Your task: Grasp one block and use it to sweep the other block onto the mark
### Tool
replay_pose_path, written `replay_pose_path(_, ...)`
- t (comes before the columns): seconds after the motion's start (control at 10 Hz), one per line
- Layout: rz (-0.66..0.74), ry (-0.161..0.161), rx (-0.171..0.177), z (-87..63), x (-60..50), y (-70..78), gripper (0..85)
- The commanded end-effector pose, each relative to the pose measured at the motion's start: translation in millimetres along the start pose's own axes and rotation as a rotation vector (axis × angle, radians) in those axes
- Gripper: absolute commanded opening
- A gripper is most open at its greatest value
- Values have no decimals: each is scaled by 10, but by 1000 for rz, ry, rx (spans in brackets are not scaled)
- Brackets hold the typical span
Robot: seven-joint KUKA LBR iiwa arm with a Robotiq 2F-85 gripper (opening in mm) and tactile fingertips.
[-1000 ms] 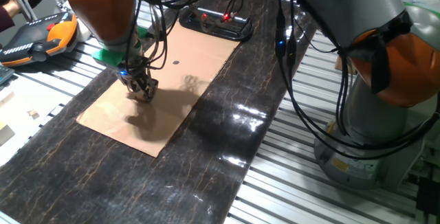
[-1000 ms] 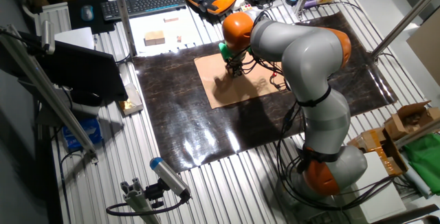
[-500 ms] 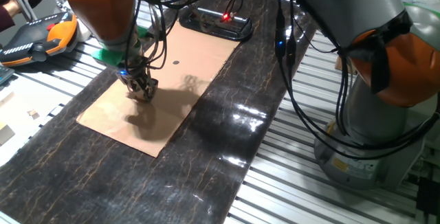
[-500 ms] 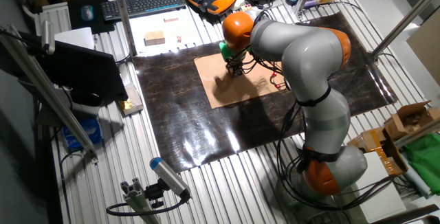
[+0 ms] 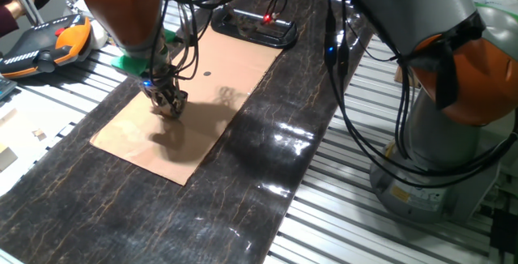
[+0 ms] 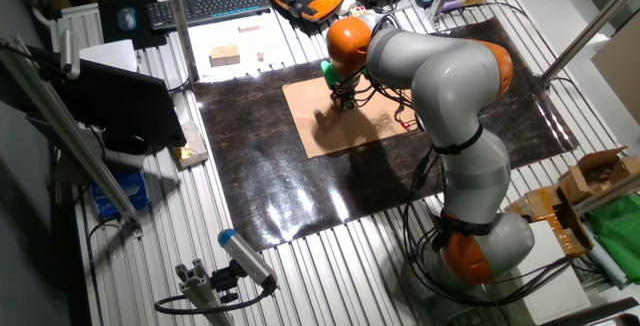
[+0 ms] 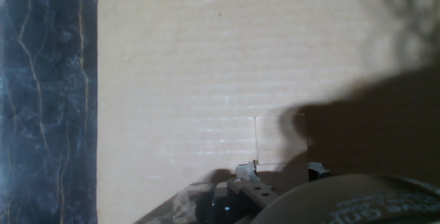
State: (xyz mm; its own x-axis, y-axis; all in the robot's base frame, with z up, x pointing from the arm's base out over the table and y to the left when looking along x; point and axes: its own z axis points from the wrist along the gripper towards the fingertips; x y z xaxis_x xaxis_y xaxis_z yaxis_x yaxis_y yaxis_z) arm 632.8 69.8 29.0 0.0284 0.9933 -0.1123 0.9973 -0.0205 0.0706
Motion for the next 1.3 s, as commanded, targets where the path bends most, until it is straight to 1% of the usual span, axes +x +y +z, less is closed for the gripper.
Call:
replay_pose_path(0.0, 0, 0, 1, 8, -9, -5, 7)
replay_pose_path(1.2, -12, -8, -5, 41, -177, -37, 7)
